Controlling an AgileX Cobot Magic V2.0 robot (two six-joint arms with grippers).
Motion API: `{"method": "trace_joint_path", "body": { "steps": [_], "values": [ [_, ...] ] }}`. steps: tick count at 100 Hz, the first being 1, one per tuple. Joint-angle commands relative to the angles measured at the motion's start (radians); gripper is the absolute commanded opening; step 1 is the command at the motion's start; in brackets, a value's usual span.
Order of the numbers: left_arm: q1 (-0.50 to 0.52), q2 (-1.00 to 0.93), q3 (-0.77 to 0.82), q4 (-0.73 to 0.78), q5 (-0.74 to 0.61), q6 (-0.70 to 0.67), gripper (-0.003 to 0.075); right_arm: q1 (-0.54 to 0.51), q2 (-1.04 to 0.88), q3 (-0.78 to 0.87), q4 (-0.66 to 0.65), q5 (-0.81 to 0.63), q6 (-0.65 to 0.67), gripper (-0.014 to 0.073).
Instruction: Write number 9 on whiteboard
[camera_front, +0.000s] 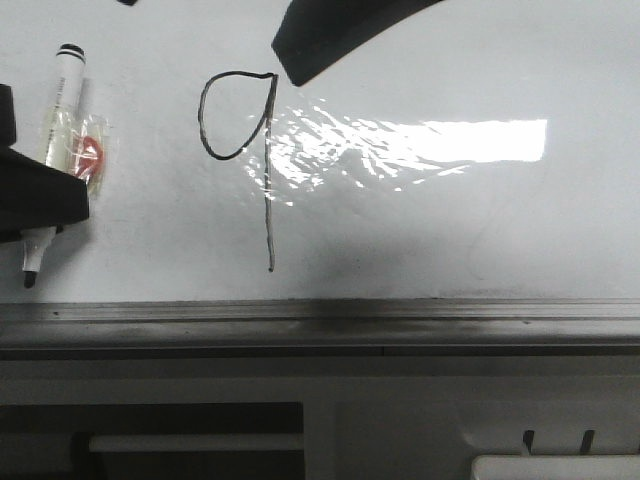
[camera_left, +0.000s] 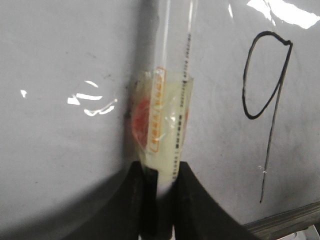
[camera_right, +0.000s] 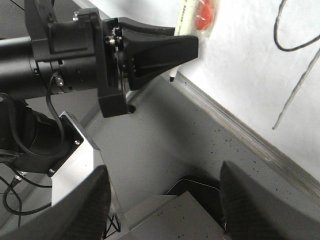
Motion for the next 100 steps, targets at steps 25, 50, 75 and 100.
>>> {"method": "trace_joint_path", "body": {
  "steps": [25, 50, 75, 100],
  "values": [
    [-0.002, 0.053, -0.028, 0.001, -0.105, -0.092, -0.0020, 0.001, -0.027, -0.033, 0.014, -0.044, -0.011, 0.0409],
    [-0.002, 0.053, -0.028, 0.009, -0.106, -0.092, 0.0061, 0.001, -0.027, -0.033, 0.014, -0.041, -0.011, 0.0409],
    [-0.002, 0.053, -0.028, 0.009, -0.123, -0.092, 0.0374, 0.001, -0.027, -0.033, 0.014, -0.041, -0.011, 0.0409],
    [-0.002, 0.045, -0.028, 0.010, -0.143, -0.092, 0.0370, 0.001, -0.027, -0.033, 0.014, -0.041, -0.011, 0.0409]
  ]
}}
